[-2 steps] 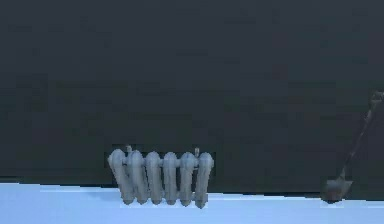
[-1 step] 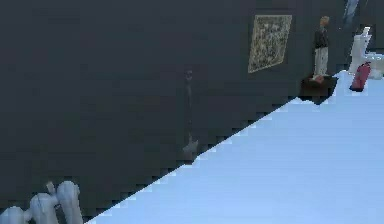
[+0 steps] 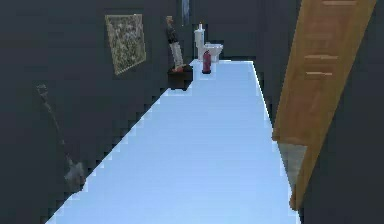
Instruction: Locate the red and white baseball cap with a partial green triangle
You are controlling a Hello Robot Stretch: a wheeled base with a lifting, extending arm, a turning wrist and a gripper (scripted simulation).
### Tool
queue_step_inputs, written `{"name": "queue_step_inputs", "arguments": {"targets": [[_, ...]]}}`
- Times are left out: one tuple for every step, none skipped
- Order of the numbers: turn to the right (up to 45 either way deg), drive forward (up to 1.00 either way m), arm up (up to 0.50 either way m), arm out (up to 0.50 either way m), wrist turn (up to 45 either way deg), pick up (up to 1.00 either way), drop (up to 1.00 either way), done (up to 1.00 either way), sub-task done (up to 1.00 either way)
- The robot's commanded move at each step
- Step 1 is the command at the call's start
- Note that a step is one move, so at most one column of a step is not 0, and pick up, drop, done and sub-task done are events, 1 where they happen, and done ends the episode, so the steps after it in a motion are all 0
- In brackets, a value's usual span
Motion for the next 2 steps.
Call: {"name": "queue_step_inputs", "arguments": {"targets": [[0.0, 1.00, 0.00, 0.00, 0.0, 0.00, 0.00, 0.00, 0.00], [0.0, 1.00, 0.00, 0.00, 0.0, 0.00, 0.00, 0.00, 0.00]]}}
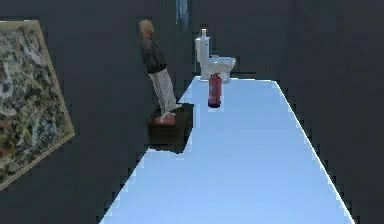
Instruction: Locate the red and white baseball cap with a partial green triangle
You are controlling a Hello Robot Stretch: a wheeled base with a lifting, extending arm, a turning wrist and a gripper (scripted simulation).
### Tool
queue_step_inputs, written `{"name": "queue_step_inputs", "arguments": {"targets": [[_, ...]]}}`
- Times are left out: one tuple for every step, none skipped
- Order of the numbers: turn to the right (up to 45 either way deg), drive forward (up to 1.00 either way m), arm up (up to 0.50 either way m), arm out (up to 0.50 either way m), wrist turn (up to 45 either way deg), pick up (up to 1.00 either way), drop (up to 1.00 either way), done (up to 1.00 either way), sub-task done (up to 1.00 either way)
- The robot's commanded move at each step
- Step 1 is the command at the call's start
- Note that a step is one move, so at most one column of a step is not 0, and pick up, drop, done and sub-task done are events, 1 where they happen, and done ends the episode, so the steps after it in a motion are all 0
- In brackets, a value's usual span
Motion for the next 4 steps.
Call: {"name": "queue_step_inputs", "arguments": {"targets": [[0.0, 1.00, 0.00, 0.00, 0.0, 0.00, 0.00, 0.00, 0.00], [15.0, 0.00, 0.00, 0.00, 0.0, 0.00, 0.00, 0.00, 0.00], [0.0, 0.05, 0.00, 0.00, 0.0, 0.00, 0.00, 0.00, 0.00], [-33.0, 0.00, 0.00, 0.00, 0.0, 0.00, 0.00, 0.00, 0.00]]}}
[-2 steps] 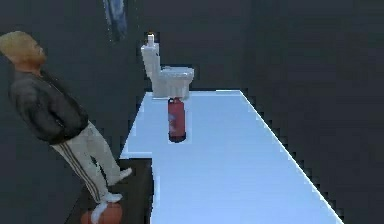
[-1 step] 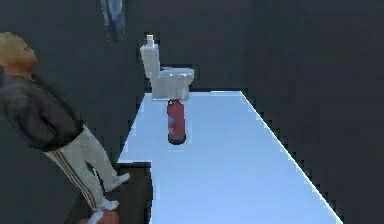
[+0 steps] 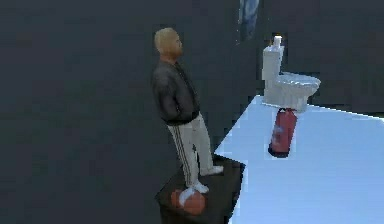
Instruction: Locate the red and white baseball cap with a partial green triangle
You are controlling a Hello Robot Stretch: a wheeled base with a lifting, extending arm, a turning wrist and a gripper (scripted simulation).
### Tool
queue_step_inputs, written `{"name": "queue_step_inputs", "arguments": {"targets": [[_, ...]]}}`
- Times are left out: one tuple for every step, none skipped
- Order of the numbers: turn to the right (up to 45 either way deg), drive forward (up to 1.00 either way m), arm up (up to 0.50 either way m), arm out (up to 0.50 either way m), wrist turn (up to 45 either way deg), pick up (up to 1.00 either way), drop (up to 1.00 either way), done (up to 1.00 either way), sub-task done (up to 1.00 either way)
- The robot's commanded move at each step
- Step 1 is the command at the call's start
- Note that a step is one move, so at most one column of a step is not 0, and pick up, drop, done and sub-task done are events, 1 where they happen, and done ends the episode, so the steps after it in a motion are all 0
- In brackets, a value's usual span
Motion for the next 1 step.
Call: {"name": "queue_step_inputs", "arguments": {"targets": [[0.0, 0.00, 0.00, 0.00, 0.0, 0.00, 0.00, 1.00, 0.00]]}}
